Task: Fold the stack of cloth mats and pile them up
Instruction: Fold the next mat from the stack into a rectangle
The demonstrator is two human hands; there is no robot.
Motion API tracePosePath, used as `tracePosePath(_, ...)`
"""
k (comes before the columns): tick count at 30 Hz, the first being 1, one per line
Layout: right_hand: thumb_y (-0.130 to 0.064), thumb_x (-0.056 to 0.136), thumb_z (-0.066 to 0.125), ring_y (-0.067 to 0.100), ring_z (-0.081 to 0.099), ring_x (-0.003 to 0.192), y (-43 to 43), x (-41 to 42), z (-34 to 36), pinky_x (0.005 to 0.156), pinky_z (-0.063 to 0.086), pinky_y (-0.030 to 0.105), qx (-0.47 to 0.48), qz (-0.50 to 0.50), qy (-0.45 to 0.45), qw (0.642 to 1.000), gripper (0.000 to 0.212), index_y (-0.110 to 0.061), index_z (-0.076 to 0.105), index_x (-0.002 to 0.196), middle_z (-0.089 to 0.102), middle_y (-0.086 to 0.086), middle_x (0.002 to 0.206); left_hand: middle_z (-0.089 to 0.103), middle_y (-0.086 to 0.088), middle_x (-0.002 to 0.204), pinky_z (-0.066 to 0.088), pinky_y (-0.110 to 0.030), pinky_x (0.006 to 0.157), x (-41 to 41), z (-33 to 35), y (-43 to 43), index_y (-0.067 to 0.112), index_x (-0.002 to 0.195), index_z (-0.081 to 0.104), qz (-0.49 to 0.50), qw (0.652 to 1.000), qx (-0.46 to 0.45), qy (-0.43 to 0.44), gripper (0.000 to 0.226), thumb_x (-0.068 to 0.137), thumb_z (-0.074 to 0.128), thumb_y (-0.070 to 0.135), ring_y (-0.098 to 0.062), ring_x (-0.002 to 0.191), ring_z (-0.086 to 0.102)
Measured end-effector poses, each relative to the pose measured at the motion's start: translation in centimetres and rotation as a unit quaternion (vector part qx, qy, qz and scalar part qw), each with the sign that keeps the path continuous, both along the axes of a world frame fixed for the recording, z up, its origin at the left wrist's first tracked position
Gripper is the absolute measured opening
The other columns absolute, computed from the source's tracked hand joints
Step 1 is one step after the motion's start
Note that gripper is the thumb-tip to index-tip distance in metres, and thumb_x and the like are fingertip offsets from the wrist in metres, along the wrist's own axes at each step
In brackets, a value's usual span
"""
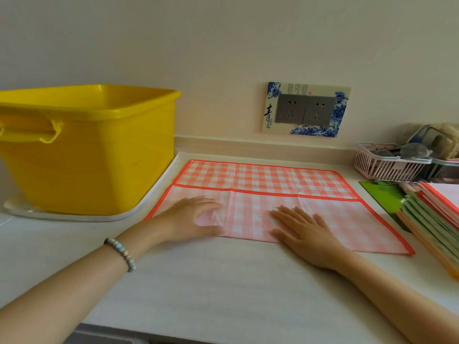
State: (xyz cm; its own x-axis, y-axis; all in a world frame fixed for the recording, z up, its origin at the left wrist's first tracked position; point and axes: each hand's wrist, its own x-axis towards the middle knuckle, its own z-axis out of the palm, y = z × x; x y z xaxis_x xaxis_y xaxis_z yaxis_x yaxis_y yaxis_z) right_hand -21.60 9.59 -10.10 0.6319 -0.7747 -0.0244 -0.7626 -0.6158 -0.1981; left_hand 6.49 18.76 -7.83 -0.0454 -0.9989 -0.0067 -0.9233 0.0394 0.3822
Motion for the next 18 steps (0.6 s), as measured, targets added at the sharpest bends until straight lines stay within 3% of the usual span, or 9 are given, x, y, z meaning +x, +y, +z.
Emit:
tracePosePath(4,-0.067,0.089,0.019,0.007,-0.003,0.145,0.0,-0.1,0.0,0.117,-0.006,0.041,0.001,-0.001,-0.020,1.000,0.060,-0.048,0.010,0.145,0.005,-0.020,0.156,0.040,0.026,0.141,0.024,-0.020,0.105,-2.3,-0.2,-0.2,0.048,0.129,0.048,-0.069,0.997,-0.028,-0.026,0.056,0.078,0.055,0.069,0.003,0.129,0.033)
tracePosePath(9,-0.060,0.093,0.026,0.006,0.006,0.144,0.0,-0.4,0.0,0.118,0.000,0.038,-0.010,-0.002,-0.062,0.998,0.054,-0.044,0.022,0.145,0.015,-0.019,0.155,0.059,0.020,0.126,0.032,-0.007,0.089,-2.9,0.3,-0.2,0.036,0.124,0.060,-0.096,0.989,-0.074,-0.079,0.039,0.088,0.058,0.050,0.001,0.115,0.052)
tracePosePath(14,-0.064,0.088,0.028,0.007,0.022,0.141,0.5,-0.7,0.3,0.114,0.014,0.028,-0.009,0.020,-0.123,0.992,0.060,-0.040,0.030,0.143,0.031,-0.016,0.150,0.065,0.012,0.121,0.046,-0.021,0.093,-3.6,0.6,0.7,0.027,0.125,0.061,-0.113,0.981,-0.108,-0.115,0.032,0.096,0.048,0.034,-0.005,0.106,0.061)
tracePosePath(18,-0.070,0.081,0.031,0.001,0.028,0.136,1.0,-1.7,0.9,0.111,0.021,0.021,-0.001,0.091,-0.102,0.991,0.064,-0.043,0.038,0.138,0.032,-0.021,0.148,0.062,0.012,0.126,0.042,-0.019,0.094,-3.4,0.7,0.2,0.029,0.128,0.058,-0.086,0.985,-0.085,-0.124,0.033,0.099,0.043,0.035,-0.008,0.111,0.058)
